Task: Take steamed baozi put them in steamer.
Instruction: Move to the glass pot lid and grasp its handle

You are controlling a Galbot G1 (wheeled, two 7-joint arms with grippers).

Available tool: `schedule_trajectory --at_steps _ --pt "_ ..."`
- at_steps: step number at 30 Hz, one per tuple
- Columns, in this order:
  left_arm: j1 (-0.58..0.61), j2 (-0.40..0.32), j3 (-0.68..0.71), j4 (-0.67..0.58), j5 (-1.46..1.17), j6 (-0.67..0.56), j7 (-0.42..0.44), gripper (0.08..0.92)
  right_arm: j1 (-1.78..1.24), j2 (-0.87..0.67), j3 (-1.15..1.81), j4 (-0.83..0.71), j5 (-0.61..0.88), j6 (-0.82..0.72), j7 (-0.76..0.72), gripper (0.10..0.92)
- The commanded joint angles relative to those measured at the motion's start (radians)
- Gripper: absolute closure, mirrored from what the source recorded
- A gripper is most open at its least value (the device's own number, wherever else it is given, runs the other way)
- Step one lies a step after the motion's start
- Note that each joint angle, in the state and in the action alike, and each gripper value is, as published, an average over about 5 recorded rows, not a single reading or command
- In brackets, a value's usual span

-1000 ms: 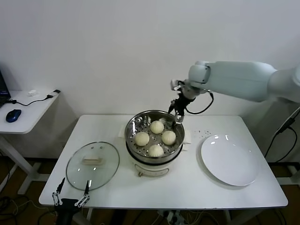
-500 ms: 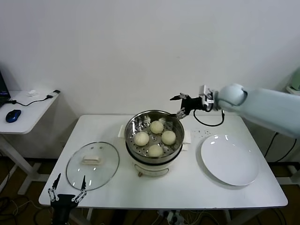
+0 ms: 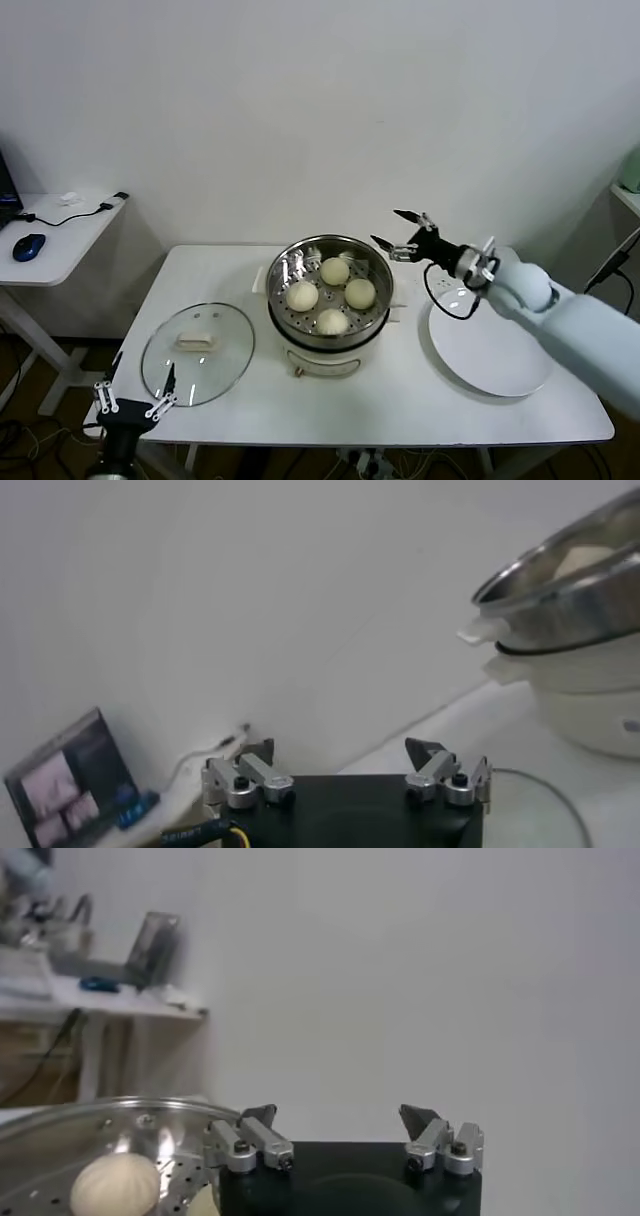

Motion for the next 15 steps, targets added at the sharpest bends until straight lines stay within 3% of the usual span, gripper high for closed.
schedule_trajectory --at_steps 1,7,15 --pt "-0.047 0.044 -0.006 -0.005 0.754 0.027 -0.020 0.177 -0.725 0.111 0.766 0.109 -0.170 0.004 0.040 0.203" --pt "-0.117 0.087 0.042 0.097 1.022 0.049 -0.082 0.177 -0.814 0.189 0.853 0.108 -0.213 0.006 0.027 0.203" --pt "-0.247 0.110 0.096 0.311 1.098 0.016 -0.184 0.177 -0.875 0.260 0.905 0.081 -0.268 0.013 0.017 0.203"
